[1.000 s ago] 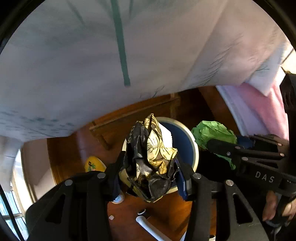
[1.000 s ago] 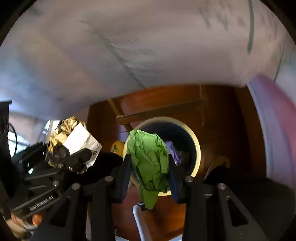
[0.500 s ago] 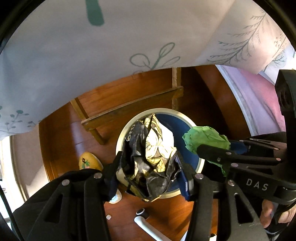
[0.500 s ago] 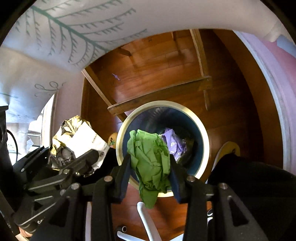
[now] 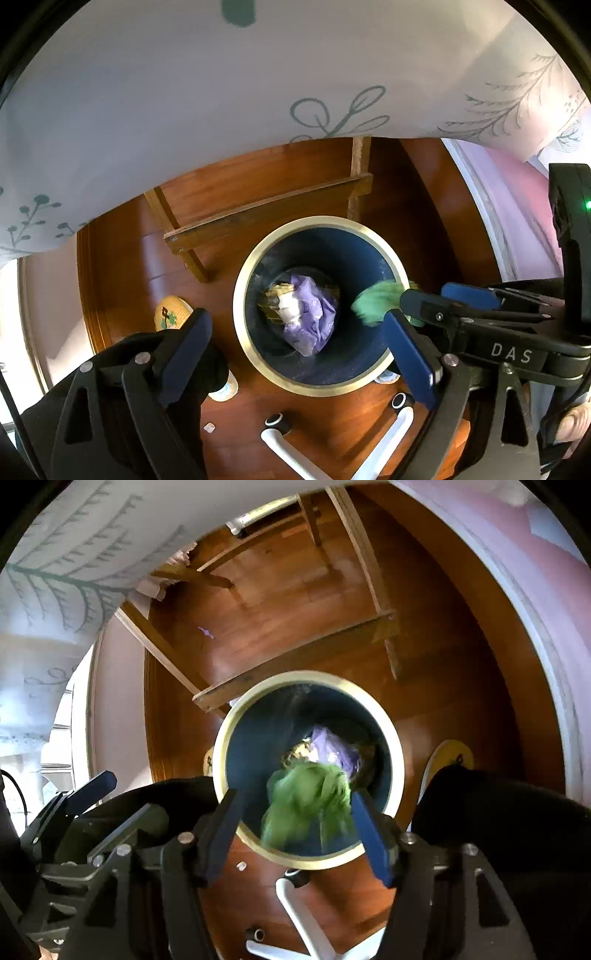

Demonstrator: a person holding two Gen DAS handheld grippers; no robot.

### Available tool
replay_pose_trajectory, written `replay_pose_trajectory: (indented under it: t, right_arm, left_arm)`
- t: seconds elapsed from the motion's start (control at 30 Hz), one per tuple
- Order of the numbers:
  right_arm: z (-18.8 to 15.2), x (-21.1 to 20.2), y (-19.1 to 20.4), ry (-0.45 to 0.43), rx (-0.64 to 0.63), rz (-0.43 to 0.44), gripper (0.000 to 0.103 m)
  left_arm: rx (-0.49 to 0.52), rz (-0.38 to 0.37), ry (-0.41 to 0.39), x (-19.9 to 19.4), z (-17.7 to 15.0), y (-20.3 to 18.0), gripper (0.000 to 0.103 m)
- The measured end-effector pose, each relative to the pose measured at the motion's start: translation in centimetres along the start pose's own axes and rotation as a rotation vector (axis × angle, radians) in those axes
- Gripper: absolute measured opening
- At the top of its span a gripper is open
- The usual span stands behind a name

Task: Collect trash
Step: 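Carry both items over the bin and open both tools to drop them, then raise both open tools from the bin back toward the table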

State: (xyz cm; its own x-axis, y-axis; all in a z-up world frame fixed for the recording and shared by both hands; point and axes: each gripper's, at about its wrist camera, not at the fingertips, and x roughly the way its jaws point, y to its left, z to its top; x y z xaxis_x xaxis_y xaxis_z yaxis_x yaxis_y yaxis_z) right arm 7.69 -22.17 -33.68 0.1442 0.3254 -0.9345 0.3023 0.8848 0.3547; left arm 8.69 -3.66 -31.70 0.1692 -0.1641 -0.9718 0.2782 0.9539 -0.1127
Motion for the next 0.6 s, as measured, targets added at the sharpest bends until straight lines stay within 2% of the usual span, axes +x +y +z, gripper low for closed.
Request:
replay_pose_trajectory:
  t: [0.6]
  right_arm:
    - [-0.1, -0.7, 0.7, -0.049, -0.056, -0.016, 0.064]
  left_arm:
    - [0.004, 0.024, -0.047, -1.8, -0.4, -0.3, 0.093]
